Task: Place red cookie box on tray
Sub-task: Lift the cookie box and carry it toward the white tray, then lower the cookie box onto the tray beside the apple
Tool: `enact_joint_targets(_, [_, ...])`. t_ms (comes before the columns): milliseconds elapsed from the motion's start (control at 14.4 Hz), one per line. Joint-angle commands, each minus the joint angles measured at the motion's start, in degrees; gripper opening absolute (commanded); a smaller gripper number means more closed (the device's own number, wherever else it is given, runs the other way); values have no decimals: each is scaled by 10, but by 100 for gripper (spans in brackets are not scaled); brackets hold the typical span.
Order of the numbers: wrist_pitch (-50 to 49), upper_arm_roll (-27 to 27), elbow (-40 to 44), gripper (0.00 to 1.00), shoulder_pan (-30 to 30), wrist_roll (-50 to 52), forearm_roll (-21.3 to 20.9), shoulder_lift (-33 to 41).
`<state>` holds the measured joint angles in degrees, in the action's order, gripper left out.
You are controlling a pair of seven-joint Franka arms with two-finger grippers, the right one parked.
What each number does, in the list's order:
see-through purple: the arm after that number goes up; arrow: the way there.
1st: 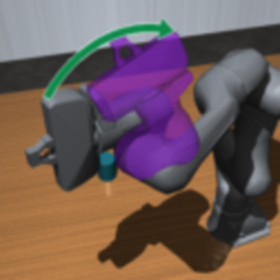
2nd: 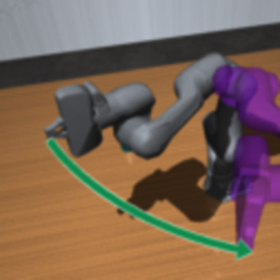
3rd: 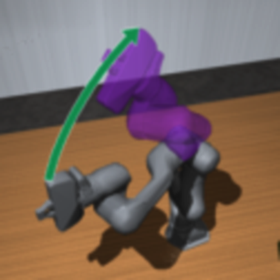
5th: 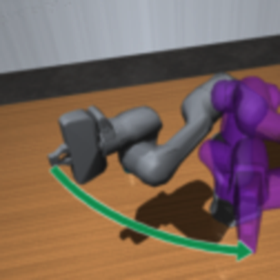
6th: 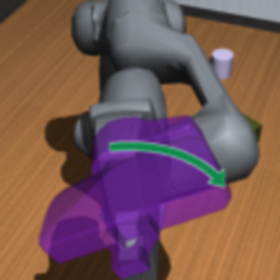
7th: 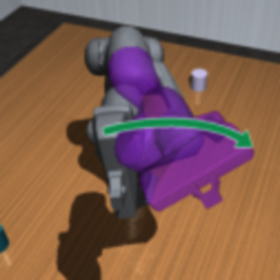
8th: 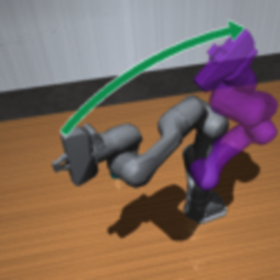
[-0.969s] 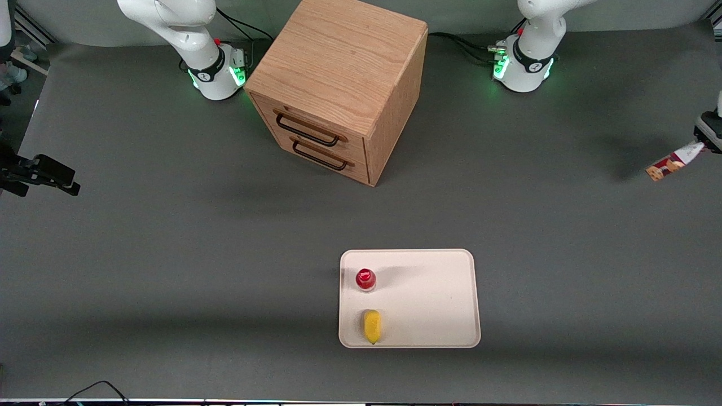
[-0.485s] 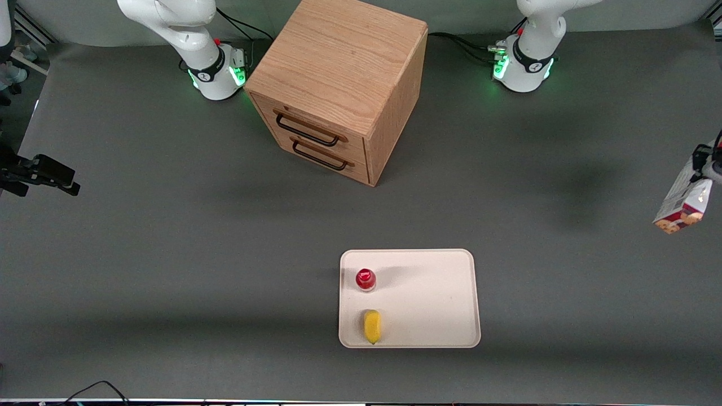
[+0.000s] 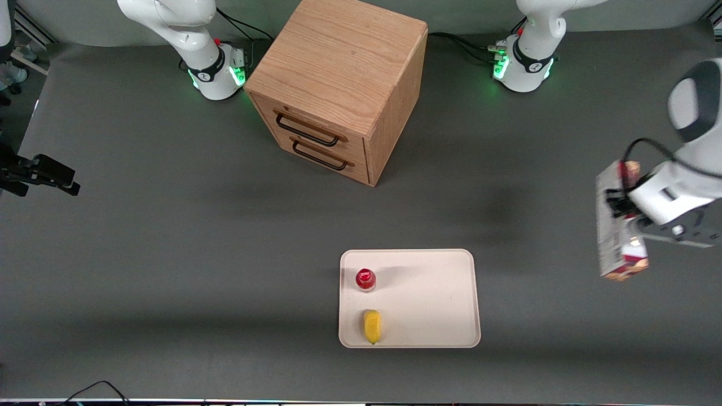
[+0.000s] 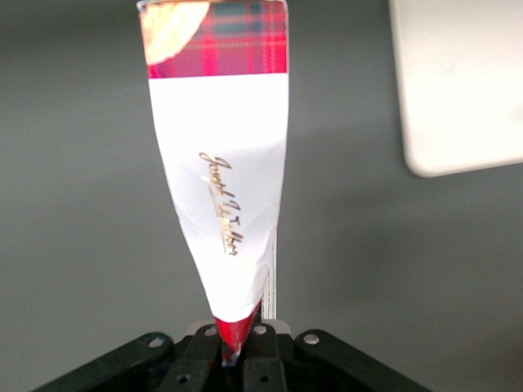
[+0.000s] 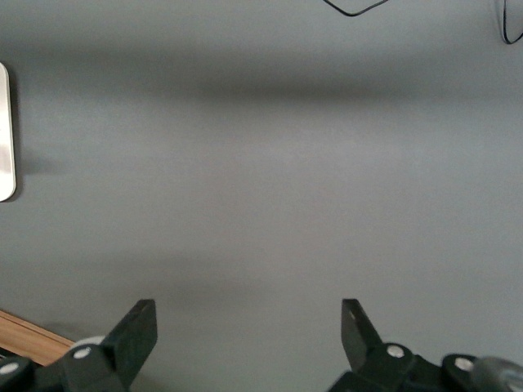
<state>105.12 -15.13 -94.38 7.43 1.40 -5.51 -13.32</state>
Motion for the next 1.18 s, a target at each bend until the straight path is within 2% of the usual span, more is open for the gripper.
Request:
enact_joint_targets(0, [-11,-34,88,0,-38,129,-6,-102])
enact_joint_targets(208, [0,-40,184,0,-92,192,-37,-206])
enact_joint_targets(415, [43,-40,225,0,-128,242,-63,-271])
enact_joint_targets(623, [98,-40,227,0,-153,305,-136,-327])
enact_joint_targets(1108, [147,-40,258,0,-167,345,-142,-388])
